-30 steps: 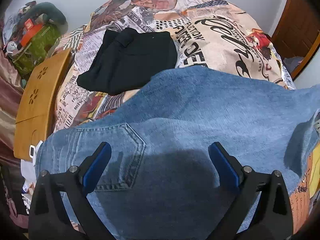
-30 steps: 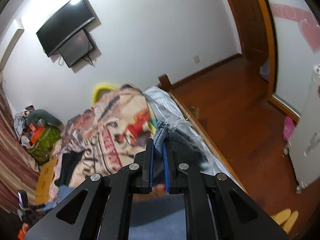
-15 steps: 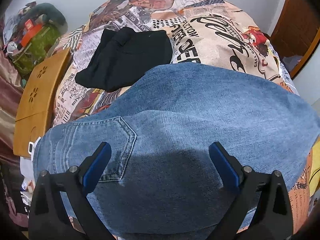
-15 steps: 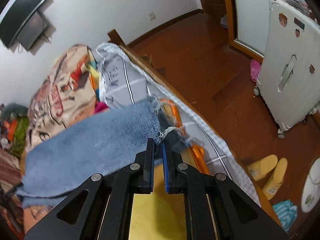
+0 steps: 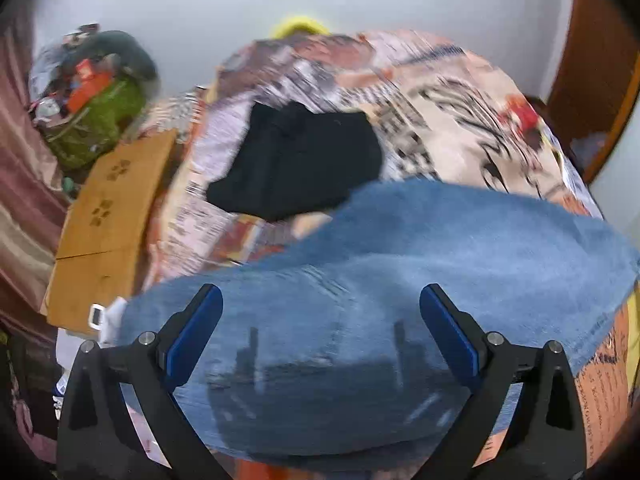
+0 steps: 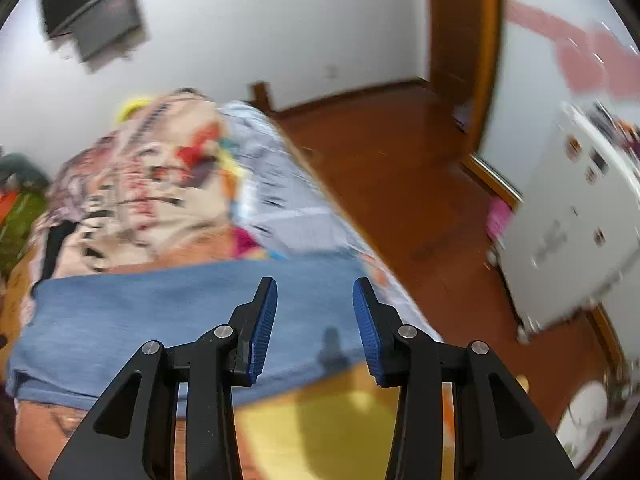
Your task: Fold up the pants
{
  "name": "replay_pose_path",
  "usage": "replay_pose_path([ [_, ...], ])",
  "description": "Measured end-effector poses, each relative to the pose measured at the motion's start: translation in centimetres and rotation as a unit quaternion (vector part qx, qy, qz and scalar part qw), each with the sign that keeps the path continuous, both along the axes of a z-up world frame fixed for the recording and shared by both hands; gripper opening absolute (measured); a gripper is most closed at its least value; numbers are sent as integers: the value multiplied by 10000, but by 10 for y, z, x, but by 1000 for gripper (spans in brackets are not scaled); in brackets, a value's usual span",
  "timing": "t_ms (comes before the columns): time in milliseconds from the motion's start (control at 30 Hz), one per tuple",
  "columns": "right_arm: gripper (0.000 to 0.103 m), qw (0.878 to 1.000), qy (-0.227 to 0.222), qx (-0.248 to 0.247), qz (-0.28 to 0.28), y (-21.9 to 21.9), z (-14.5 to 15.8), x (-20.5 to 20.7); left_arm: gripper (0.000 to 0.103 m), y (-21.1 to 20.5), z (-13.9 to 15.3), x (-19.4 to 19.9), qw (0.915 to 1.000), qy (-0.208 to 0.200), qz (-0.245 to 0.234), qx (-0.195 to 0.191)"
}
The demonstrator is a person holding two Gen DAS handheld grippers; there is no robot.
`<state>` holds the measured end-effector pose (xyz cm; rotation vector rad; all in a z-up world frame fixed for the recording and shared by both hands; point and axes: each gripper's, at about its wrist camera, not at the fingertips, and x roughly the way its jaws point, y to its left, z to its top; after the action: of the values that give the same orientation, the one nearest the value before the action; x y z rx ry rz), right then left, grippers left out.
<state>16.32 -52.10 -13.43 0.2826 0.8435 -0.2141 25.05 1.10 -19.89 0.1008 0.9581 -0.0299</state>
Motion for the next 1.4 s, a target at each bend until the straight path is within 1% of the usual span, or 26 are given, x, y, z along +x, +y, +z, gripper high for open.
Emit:
replay_pose_path([
  [67,36,9995,-200,-11,249,24,15,13,100,26,9,0,9995,-153,260,-96],
  [133,36,9975,-414,27,571,50,27,25,100,47,12,-1,9986,-194,471,-157],
  [267,36,9886,-739,-2,1314,113,47,49,100,98,9,-4,9951,-203,967,-31],
  [300,39,9847,-769,10,1563,132,51,57,100,109,7,-5,9940,-190,1077,-8],
  [400,46,9741,-759,17,2129,174,50,77,100,146,3,-7,9901,-125,1397,-63],
  [467,53,9654,-714,-109,2505,206,46,94,100,168,-1,-8,9876,-74,1566,-128],
  [567,53,9530,-538,-210,2974,250,36,118,100,194,-8,-7,9845,11,1750,-119],
  [667,53,9406,-275,-11,3383,284,22,142,100,211,-20,-2,9823,159,1856,-196],
  [700,53,9358,-155,69,3521,297,15,152,100,215,-22,0,9819,217,1866,-240],
  [767,53,9311,33,107,3646,315,7,166,100,220,-34,9,9805,408,1884,-390],
  [833,53,9250,137,144,3795,332,1,179,100,220,-44,16,9791,512,1898,-519],
  [933,53,9148,437,253,4008,358,-15,198,100,212,-56,25,9790,574,1841,-662],
  [1000,53,9059,675,300,4171,377,-27,209,100,201,-67,32,9803,691,1704,-727],
  [1100,53,8903,1039,238,4428,403,-47,219,100,185,-81,36,9827,841,1513,-665],
  [1133,53,8831,1180,195,4536,411,-55,222,100,180,-86,36,9839,882,1424,-626],
  [1200,53,8748,1362,109,4648,420,-65,226,100,169,-96,35,9863,967,1244,-497],
  [1233,53,8709,1505,-23,4679,425,-73,230,100,163,-101,33,9871,986,1216,-325],
  [1300,52,8694,1637,-84,4660,427,-82,236,100,161,-107,30,9875,1037,1163,-230],
  [1333,50,8674,1759,-9,4655,428,-87,241,100,162,-111,29,9869,1079,1168,-258],
  [1400,43,8645,1885,180,4655,429,-93,247,100,164,-118,25,9854,1161,1185,-371],
])
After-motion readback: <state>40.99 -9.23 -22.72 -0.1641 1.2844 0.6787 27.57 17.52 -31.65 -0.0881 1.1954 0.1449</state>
